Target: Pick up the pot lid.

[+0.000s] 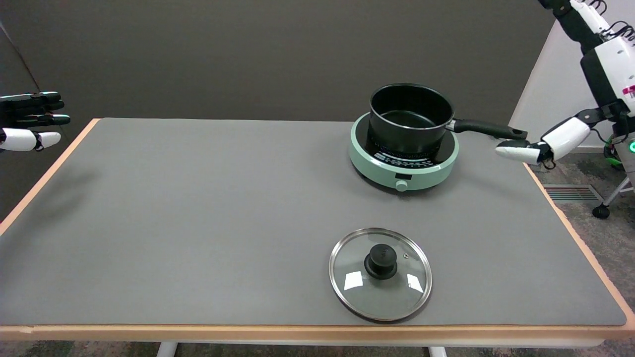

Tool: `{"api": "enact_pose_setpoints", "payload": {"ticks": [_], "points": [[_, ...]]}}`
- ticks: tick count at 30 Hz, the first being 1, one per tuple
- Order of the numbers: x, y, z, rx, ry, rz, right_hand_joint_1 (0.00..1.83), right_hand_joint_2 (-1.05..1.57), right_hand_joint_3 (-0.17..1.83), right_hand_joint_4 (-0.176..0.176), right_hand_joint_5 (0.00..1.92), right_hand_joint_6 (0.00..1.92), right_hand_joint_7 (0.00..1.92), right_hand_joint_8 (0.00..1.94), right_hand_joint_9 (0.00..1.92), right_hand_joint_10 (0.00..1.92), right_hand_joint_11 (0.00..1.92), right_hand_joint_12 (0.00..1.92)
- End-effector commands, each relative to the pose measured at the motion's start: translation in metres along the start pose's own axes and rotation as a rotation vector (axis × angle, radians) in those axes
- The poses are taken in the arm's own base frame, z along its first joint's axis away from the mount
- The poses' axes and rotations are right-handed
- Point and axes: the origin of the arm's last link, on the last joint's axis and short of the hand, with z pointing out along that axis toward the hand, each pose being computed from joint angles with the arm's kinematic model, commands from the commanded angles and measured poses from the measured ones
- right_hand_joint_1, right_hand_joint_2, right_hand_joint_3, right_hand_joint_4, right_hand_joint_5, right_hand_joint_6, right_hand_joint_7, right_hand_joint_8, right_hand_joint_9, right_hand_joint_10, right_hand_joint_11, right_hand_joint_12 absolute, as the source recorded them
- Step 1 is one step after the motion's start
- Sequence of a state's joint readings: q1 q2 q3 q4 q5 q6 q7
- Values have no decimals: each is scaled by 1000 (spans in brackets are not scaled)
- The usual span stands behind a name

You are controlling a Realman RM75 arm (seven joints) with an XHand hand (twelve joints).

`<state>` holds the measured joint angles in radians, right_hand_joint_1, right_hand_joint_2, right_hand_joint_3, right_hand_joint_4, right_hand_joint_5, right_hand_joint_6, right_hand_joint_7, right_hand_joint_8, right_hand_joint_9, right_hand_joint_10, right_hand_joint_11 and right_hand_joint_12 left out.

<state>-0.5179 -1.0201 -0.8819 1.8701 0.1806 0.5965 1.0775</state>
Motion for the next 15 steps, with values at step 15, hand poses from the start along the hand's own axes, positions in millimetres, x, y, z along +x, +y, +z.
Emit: {"api": "enact_pose_setpoints", "payload": {"ticks": [15], "points": [[-39, -16, 10, 109, -202, -2, 1151, -560, 1048, 176, 327, 327, 327, 327, 327, 327, 327, 327]]}}
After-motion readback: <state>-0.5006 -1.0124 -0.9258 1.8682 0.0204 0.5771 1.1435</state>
